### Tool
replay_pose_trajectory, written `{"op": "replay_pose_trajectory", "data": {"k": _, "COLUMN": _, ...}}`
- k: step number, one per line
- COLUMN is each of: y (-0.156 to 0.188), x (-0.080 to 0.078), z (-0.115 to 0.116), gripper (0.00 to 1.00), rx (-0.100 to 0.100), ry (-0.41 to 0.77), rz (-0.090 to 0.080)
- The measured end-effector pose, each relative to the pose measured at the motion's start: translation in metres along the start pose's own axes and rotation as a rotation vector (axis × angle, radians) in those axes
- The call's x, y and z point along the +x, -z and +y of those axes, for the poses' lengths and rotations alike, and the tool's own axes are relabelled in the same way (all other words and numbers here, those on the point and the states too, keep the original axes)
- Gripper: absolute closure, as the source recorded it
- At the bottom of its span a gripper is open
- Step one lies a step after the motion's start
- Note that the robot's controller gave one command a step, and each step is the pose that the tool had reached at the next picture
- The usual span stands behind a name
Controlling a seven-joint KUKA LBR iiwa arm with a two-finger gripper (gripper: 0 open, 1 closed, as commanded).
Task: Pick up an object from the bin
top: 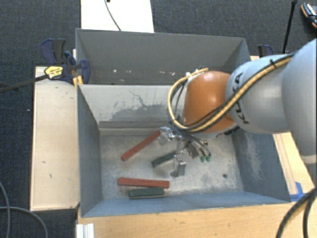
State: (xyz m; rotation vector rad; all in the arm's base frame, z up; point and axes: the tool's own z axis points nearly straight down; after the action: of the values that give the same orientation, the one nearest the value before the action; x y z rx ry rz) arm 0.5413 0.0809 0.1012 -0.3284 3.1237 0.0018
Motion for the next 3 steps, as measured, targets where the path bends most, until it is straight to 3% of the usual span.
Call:
{"op": "replay_pose_trajectory", "data": {"k": 1, "y": -0.0291, "x": 0.0025, "z": -0.0159, "gripper": 0.00, "rx": 0.000, "ry": -0.014, "rz": -0.001}}
{"op": "replay_pose_trajectory", "data": {"k": 2, "y": -0.0303, "x": -0.0067, "z": -0.0124, "gripper": 1.00, "rx": 0.000, "ry": 0.035, "rz": -0.003}}
{"op": "replay_pose_trajectory", "data": {"k": 3, "y": -0.0303, "x": -0.0067, "z": -0.0125, "gripper": 1.00, "rx": 0.000, "ry": 0.034, "rz": -0.003}}
